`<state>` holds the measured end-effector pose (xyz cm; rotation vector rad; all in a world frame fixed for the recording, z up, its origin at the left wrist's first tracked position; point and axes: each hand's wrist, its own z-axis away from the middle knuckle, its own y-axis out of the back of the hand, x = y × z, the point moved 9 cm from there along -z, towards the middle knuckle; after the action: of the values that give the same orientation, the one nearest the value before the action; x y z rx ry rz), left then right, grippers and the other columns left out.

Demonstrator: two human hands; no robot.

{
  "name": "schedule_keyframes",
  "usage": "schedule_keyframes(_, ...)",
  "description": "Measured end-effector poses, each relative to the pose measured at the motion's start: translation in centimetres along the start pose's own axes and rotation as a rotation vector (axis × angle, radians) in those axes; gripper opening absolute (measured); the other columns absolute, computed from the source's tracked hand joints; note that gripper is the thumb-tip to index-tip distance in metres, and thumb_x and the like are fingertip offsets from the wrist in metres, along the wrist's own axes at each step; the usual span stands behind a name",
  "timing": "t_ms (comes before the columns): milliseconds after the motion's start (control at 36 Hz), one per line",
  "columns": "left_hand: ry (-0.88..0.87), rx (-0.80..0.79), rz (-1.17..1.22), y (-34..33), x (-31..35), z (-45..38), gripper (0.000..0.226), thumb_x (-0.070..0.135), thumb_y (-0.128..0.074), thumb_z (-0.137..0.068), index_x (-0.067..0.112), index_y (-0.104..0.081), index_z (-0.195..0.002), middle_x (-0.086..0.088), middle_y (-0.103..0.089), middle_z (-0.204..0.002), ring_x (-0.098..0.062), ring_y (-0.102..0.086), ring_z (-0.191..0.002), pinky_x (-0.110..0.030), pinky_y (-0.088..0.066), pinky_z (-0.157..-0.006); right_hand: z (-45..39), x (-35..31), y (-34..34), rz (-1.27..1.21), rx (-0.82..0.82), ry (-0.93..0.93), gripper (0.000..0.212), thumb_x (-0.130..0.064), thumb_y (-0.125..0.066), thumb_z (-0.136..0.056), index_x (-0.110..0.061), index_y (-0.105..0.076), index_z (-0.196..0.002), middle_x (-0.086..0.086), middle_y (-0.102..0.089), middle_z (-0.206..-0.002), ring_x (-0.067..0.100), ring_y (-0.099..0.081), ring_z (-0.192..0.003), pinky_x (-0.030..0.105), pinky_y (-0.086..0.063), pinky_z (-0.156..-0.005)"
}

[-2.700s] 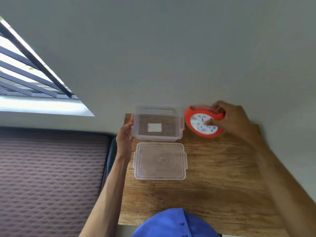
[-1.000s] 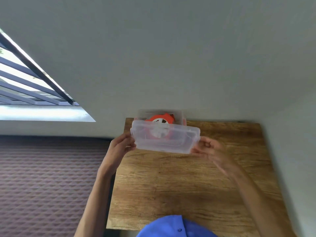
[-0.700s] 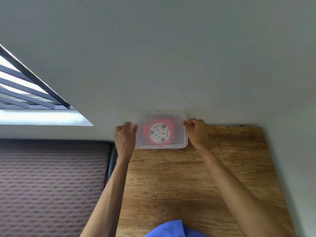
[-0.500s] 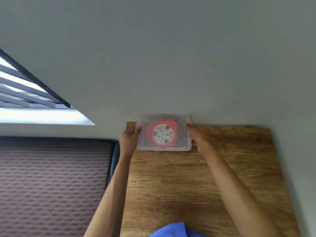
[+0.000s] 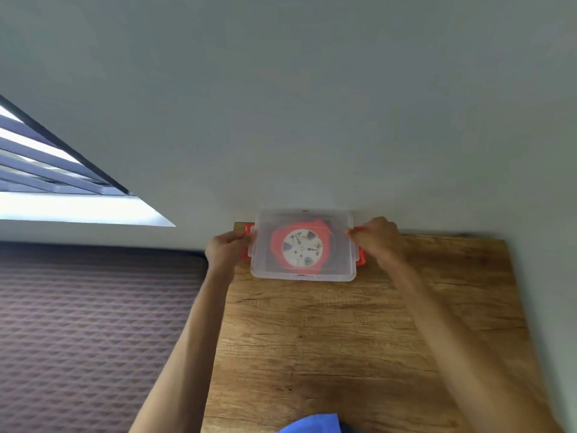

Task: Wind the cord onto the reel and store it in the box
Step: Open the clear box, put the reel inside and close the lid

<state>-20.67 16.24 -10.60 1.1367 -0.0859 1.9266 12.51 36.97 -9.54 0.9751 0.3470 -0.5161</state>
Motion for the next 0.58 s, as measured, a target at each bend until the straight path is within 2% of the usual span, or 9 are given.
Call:
schedule_keyframes(56, -0.221, 0.134, -0.243, -0.5, 2.0, 1.1, 0.020, 0.029, -0.081, -0.102, 0.013, -0.087, -0.091, -0.009, -0.078, -0.079, -0.024, -0.069, -0.078, -0.037, -0.064, -0.081, 1.5, -1.5, 0.2, 0.101, 0.156, 0.077, 0.031, -0.033, -0.079, -0.095, -0.002, -0.076, -0.096, 0.016, -0.078, -0.094, 0.026, -0.071, -0.071, 0.026, -0.051, -0.056)
schedule_keyframes(111, -0.315, 0.191, -0.425, -1.7, 3.4, 2.3, 0.029, 0.020, -0.069, -0.110, 0.000, -0.084, -0.096, -0.002, -0.067, -0.070, -0.018, -0.061, -0.067, -0.020, -0.047, -0.059, 3.0, -2.7, 0.0, 0.172, 0.273, 0.168, 0.024, -0.022, -0.072, -0.100, 0.001, -0.076, -0.096, 0.019, -0.078, -0.092, 0.030, -0.073, -0.074, 0.027, -0.047, -0.055)
schedule_keyframes(167, -0.333, 0.222, -0.493, -2.0, 4.0, 2.7, 0.028, 0.013, -0.064, -0.112, -0.006, -0.081, -0.101, -0.007, -0.067, -0.073, -0.011, -0.053, -0.061, -0.018, -0.031, -0.051, 4.1, -3.2, -0.2, 0.209, 0.331, 0.237, 0.025, -0.019, -0.068, -0.102, 0.004, -0.076, -0.097, 0.021, -0.078, -0.092, 0.035, -0.075, -0.082, 0.034, -0.053, -0.060)
schedule_keyframes(250, -0.322, 0.249, -0.469, -1.4, 4.1, 2.9, 0.032, 0.019, -0.070, -0.109, -0.003, -0.083, -0.091, 0.001, -0.058, -0.061, -0.027, -0.064, -0.065, -0.028, -0.033, -0.053, 4.6, -3.2, 0.2, 0.173, 0.341, 0.245, 0.027, -0.019, -0.067, -0.104, 0.006, -0.076, -0.100, 0.022, -0.078, -0.094, 0.036, -0.075, -0.086, 0.032, -0.050, -0.062)
schedule_keyframes(306, -0.322, 0.287, -0.512, -1.0, 4.3, 3.3, 0.030, 0.024, -0.071, -0.108, 0.005, -0.087, -0.092, 0.006, -0.053, -0.058, -0.023, -0.056, -0.061, -0.030, -0.032, -0.054, 4.7, -3.2, 0.3, 0.154, 0.324, 0.228, 0.027, -0.019, -0.066, -0.104, 0.006, -0.076, -0.101, 0.023, -0.077, -0.097, 0.036, -0.075, -0.089, 0.034, -0.052, -0.064)
schedule_keyframes(389, -0.353, 0.304, -0.613, -1.6, 5.0, 3.9, 0.036, 0.019, -0.067, -0.109, 0.011, -0.079, -0.077, 0.008, -0.048, -0.056, -0.014, -0.044, -0.052, -0.028, -0.029, -0.051, 5.2, -3.3, 0.2, 0.155, 0.307, 0.222, 0.026, -0.017, -0.064, -0.104, 0.007, -0.074, -0.104, 0.024, -0.076, -0.103, 0.039, -0.073, -0.096, 0.039, -0.056, -0.071)
schedule_keyframes(444, -0.364, 0.301, -0.603, -1.8, 5.1, 4.0, 0.038, 0.015, -0.066, -0.109, 0.012, -0.072, -0.073, 0.008, -0.048, -0.057, -0.007, -0.040, -0.051, -0.026, -0.028, -0.051, 5.4, -3.4, 0.4, 0.150, 0.312, 0.220, 0.026, -0.017, -0.064, -0.104, 0.007, -0.075, -0.104, 0.025, -0.076, -0.103, 0.039, -0.073, -0.095, 0.034, -0.048, -0.066)
schedule_keyframes(500, -0.392, 0.289, -0.575, -1.8, 5.0, 4.8, 0.037, 0.015, -0.062, -0.111, 0.002, -0.076, -0.079, 0.003, -0.055, -0.063, -0.007, -0.042, -0.053, -0.029, -0.029, -0.052, 5.9, -3.5, 0.7, 0.171, 0.315, 0.236, 0.027, -0.018, -0.063, -0.105, 0.007, -0.075, -0.105, 0.025, -0.075, -0.104, 0.038, -0.073, -0.095, 0.032, -0.043, -0.065)
schedule_keyframes(583, -0.482, 0.203, -0.543, -2.2, 4.7, 6.1, 0.022, 0.010, -0.062, -0.106, -0.001, -0.076, -0.092, -0.012, -0.067, -0.096, -0.018, -0.050, -0.070, -0.032, -0.039, -0.068, 6.7, -3.6, 0.2, 0.293, 0.277, 0.289, 0.030, -0.020, -0.054, -0.109, 0.003, -0.074, -0.107, 0.023, -0.075, -0.108, 0.039, -0.072, -0.102, 0.039, -0.053, -0.074)
